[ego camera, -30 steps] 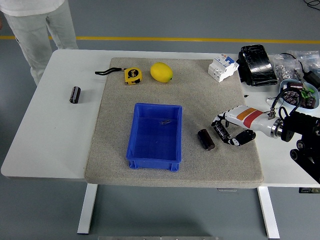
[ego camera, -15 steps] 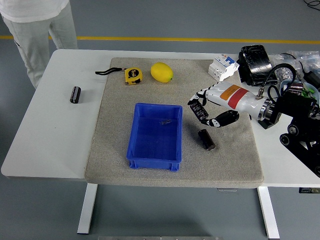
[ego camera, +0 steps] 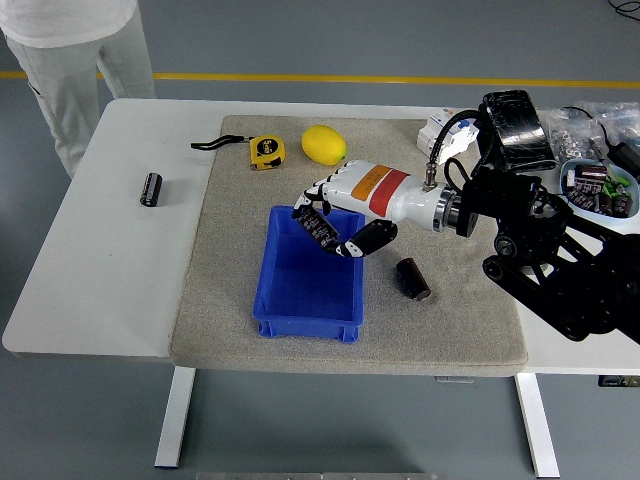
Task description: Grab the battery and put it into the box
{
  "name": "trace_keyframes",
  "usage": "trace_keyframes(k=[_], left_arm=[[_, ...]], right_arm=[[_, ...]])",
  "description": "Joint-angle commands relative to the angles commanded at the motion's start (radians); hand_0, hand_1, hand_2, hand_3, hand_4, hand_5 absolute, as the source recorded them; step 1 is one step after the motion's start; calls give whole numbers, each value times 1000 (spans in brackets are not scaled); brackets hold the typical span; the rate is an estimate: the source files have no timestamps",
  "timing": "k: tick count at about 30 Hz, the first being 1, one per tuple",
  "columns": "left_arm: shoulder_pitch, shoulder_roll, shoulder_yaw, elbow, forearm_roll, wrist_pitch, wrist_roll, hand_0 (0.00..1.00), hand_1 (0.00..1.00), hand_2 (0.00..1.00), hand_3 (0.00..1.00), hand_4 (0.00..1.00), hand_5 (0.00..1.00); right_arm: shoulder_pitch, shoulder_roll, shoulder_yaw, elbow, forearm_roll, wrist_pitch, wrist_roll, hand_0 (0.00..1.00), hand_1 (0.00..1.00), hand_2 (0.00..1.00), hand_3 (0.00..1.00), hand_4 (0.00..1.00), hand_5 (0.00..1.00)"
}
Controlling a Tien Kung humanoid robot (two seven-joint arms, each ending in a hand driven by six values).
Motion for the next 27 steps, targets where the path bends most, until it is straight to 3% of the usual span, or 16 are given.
trace_keyframes(k=[1,6,7,18,19,27], left_arm=[[-1,1,2,0,-1,0,0,652,668,730,710,669,730],[-1,3,2,0,-1,-1,2,652,668,730,710,669,730],[0,3,3,0,-2,-2,2,652,668,730,710,669,731],[9,2,4,0,9,-7,7,652,668,730,710,671,735],[10,1,0,0,12,-7,8,652,670,733,710,668,732],[12,-2,7,0,-1,-1,4,652,671,733,709,667,732]], right_arm=[[3,3,-6,0,-2,4,-2,722,734,867,998,912,185],[4,-1,-16,2,-17,20,4,722,734,867,998,912,185],[2,-4,-14,1,-19,24,6,819,824,987,998,998,146],[-30,-43,51,11,-26,69,19,838,841,997,998,998,142],[-38,-55,63,18,-30,71,25,803,795,926,998,998,168],[-133,-201,194,142,-54,86,30,802,788,895,998,998,166]])
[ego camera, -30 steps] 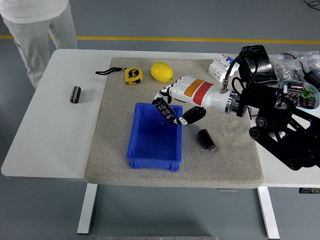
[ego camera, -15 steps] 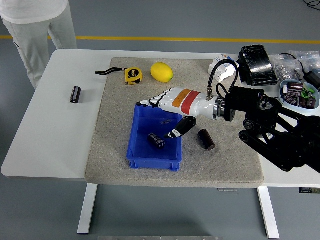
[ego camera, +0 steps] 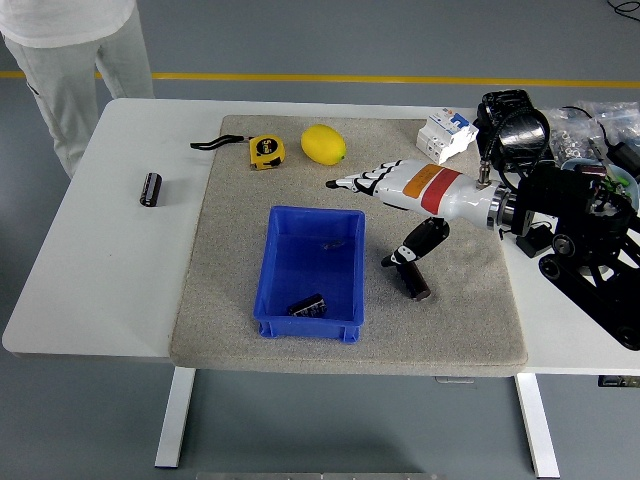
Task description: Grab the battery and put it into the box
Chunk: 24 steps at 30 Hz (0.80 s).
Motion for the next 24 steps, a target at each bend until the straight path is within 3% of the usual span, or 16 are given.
trace_keyframes(k=[3,4,7,24], left_arm=[[1,-3,-6,0,3,1,1,652,671,733,709,667,732],[1,-4,-7,0,5,1,1,652,672,735,710,667,735],[1,-7,-8,0,3,1,2,652,672,735,710,667,735],[-4,-10,8,0,-10,2,-4,652,674,737,710,663,740]], right_arm=[[-23,-33,10,6,-4,0,2,802,788,895,998,998,166],[-28,-38,8,1,-6,1,3,797,785,876,958,998,161],[-46,-43,-5,-24,-22,4,4,797,785,876,958,998,161],[-72,8,-68,-191,-37,-18,12,791,780,873,916,998,138]])
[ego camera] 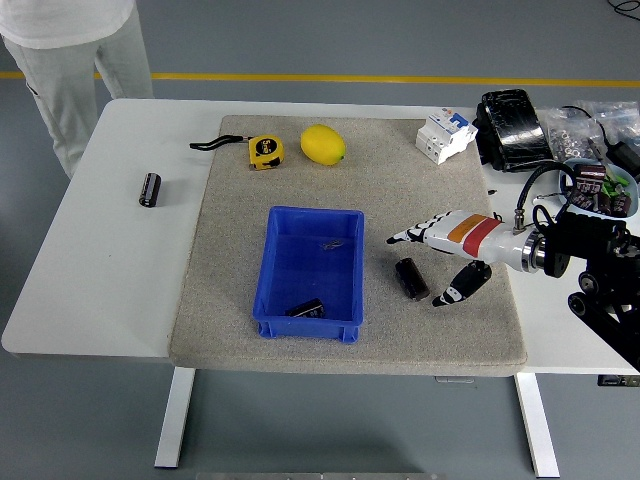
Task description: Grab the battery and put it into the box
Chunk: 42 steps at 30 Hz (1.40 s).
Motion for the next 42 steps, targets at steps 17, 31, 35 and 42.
trace_keyframes(k=[17,31,35,42], left_arm=[[0,0,30,0,-25,-1,0,652,675,739,711,660,746],[-2,1,43,0,-32,-5,2,652,675,739,712,661,748],[-1,1,44,0,-34,-5,2,652,675,739,712,661,748],[0,-1,44,0,-32,-6,2,653,675,739,712,661,748]], right_arm=[[3,46,-25,-83,47,-5,-15,744,708,770,834,974,157],[3,60,-45,-123,88,-45,-22,644,625,667,673,843,187],[3,61,-45,-133,103,-51,-22,570,541,575,536,708,168],[-3,59,-32,-137,104,-49,-20,515,495,537,509,692,135]])
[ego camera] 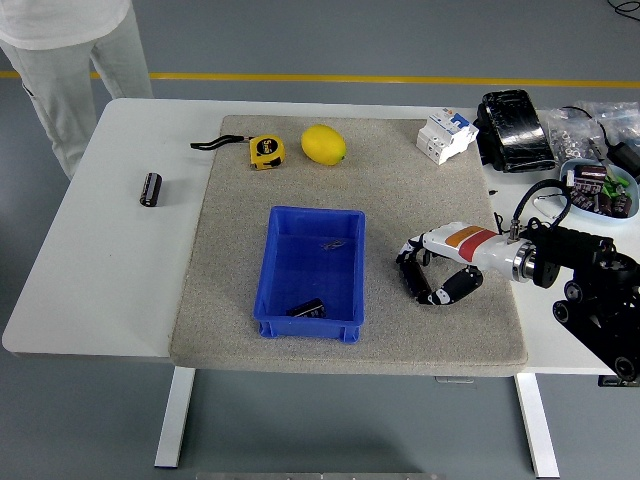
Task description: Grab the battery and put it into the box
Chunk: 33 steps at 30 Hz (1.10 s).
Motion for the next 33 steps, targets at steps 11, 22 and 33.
trace_keyframes(k=[11,22,33], left_arm=[[2,1,-4,0,5,-2,0,653,675,739,712,659,749],[2,7,11,0,-1,-6,0,653,672,739,713,657,748],[3,13,21,0,0,-9,1,653,674,738,713,657,746]], right_arm=[[-2,-25,77,79,-12,16,-4,504,485,524,504,690,116],[55,-14,125,281,29,-30,13,498,539,712,725,806,235],[166,50,-12,289,47,-55,-30,593,659,916,998,913,274]])
